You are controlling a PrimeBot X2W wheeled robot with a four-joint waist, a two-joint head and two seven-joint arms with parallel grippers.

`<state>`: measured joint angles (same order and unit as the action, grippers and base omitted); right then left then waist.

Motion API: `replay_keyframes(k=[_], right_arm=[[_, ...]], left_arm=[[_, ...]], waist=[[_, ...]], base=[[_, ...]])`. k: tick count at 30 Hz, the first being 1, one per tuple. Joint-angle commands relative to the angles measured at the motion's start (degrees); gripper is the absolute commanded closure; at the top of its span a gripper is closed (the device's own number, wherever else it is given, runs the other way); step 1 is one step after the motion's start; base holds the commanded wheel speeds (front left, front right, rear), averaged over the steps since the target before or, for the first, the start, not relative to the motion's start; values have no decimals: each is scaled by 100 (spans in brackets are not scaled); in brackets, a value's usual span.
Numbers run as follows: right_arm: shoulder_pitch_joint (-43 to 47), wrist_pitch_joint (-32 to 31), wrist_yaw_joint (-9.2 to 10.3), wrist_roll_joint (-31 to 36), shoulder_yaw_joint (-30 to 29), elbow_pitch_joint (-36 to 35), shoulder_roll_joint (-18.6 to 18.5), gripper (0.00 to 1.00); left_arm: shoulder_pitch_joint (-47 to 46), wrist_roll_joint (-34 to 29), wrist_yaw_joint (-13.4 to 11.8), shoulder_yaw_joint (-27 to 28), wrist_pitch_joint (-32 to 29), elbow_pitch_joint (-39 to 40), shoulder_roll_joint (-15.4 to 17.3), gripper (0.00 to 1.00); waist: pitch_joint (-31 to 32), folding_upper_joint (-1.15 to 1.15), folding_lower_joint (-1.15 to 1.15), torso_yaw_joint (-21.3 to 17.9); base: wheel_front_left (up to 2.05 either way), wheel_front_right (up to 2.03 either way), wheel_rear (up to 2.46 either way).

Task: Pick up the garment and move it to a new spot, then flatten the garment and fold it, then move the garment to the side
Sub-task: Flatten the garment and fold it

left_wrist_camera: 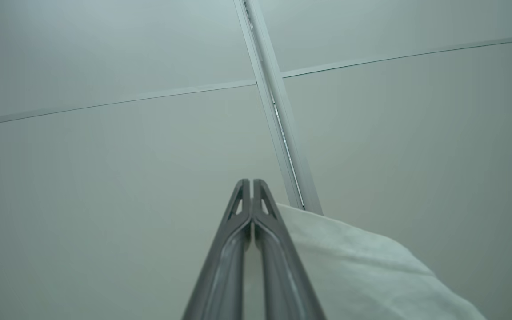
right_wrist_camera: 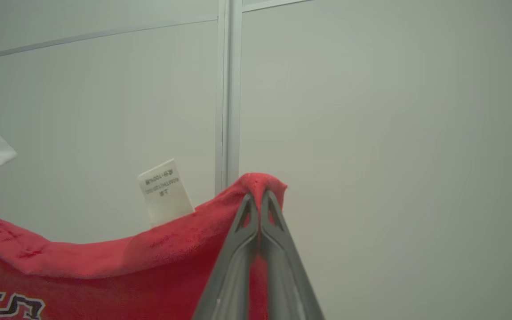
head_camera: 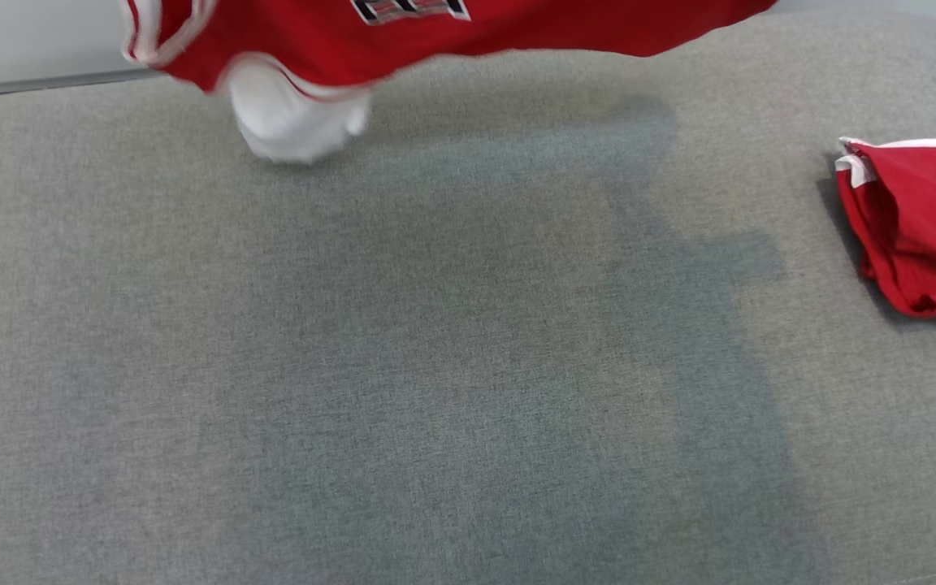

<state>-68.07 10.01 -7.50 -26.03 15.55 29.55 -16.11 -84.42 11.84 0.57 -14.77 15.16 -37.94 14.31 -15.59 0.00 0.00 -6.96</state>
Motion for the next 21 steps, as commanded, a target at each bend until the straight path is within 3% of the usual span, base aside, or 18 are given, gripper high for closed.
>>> replay_keyframes(k=[1,11,17,21], right_arm=[[26,29,3,-34,53,83,41,100],[-132,389,3,-544,1034,2050,279,100],[231,503,3,-950,1384,2354,258,100],[566,523,3,-1125,1356,2115,108,100]], left_arm=[[84,-28,-28,23,-11,-80,10,100],[1074,327,129,185,-5,-1398,-635,100],[1826,547,135,578,-4,-1408,-874,100],[2247,527,161,836,-4,-1149,-946,100]], waist=[[-80,0,0,-15],[-808,0,0,304],[-1083,0,0,415],[-1080,0,0,473]], base=[[0,0,0],[0,0,0],[0,0,0],[0,0,0]])
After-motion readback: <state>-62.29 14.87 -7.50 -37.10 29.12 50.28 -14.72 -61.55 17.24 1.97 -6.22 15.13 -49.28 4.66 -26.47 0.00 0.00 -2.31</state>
